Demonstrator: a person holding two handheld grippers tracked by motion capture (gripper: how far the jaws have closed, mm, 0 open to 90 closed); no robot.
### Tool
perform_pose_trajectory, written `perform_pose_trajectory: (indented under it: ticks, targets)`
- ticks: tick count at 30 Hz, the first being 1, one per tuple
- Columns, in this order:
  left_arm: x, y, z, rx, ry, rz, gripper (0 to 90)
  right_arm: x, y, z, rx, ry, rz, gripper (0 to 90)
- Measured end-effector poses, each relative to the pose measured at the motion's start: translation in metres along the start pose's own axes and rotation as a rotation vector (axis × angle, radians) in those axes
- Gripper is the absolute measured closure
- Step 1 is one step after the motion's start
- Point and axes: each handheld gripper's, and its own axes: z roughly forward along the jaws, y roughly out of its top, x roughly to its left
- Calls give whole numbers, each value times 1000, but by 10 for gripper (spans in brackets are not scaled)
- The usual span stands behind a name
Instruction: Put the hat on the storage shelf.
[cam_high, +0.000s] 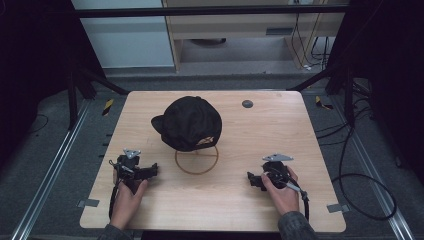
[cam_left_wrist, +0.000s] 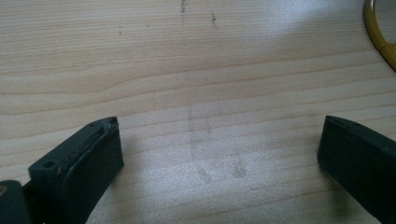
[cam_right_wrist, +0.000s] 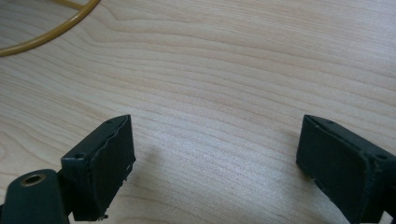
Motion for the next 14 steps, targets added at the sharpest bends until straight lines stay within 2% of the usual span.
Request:
perform_pose_trajectory:
  ticks: [2,5,14]
  targets:
    - [0,0,0,0,0,0,0,3,-2,1,-8,-18,-17,95]
    - [0,0,0,0,0,0,0,9,-6,4,-27,-58,-68,68]
    - [0,0,0,0,0,0,0,10,-8,4,-37,-63,-68,68]
